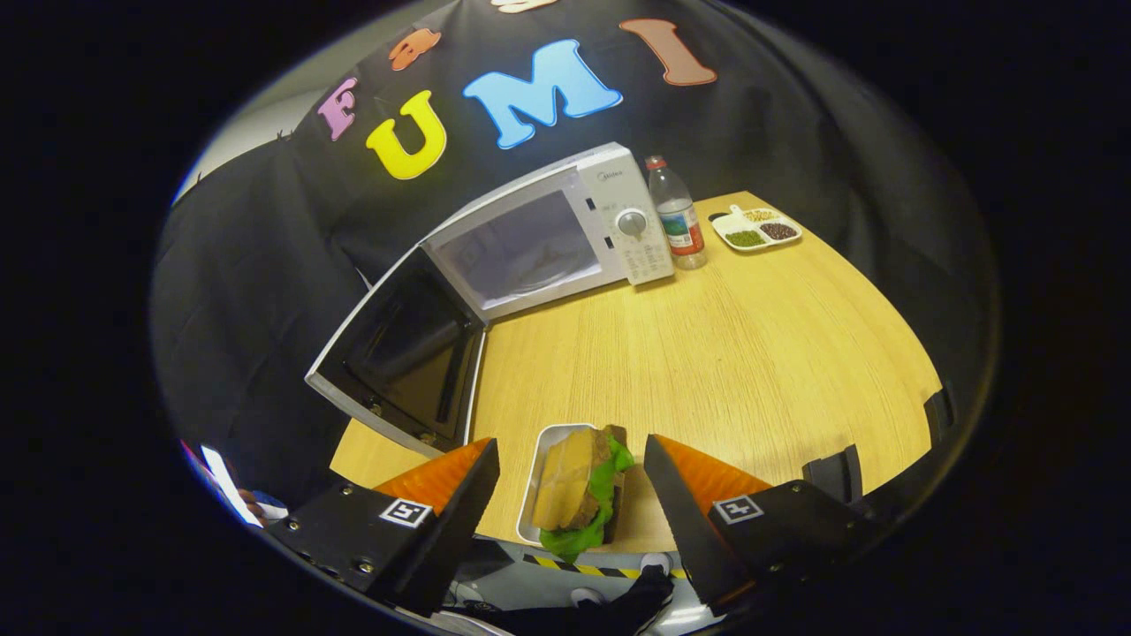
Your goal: Open the microwave, put the food inside, and close the microwave door.
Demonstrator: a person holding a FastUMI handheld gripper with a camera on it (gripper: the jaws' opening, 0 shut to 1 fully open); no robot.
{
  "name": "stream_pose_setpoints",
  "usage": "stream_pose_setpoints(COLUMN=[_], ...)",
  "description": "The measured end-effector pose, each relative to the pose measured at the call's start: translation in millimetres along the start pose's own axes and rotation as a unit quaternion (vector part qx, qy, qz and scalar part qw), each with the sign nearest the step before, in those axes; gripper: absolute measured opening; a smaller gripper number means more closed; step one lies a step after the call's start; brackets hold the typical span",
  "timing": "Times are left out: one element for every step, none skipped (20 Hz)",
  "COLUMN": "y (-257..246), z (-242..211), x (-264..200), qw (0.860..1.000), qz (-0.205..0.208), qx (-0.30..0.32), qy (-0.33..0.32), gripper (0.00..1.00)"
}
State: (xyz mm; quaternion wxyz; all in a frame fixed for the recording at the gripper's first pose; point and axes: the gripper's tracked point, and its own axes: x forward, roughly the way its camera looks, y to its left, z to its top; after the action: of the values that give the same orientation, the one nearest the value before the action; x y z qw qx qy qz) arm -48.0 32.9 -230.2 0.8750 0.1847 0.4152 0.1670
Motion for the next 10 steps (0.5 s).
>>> stream_pose_setpoints(y=[-4, -6, -9, -10, -12, -15, -15, -15, -15, -14], z=[-4, -10, -16, -21, -25, -31, -36, -41, -43, -46], x=[4, 10, 15, 21, 26, 30, 35, 38, 41, 44], qw=[1.0, 1.0, 0.999, 0.999, 0.998, 0.997, 0.996, 0.994, 0.993, 0.991], qz=[0.003, 0.007, 0.01, 0.014, 0.017, 0.018, 0.021, 0.026, 0.032, 0.039], qx=[0.005, 0.01, 0.016, 0.021, 0.027, 0.036, 0.046, 0.058, 0.068, 0.078], qy=[0.009, 0.02, 0.034, 0.045, 0.053, 0.065, 0.074, 0.084, 0.094, 0.1], gripper=[1.0, 1.0, 1.0, 1.0, 1.0, 0.85, 0.8, 0.79, 0.79, 0.79])
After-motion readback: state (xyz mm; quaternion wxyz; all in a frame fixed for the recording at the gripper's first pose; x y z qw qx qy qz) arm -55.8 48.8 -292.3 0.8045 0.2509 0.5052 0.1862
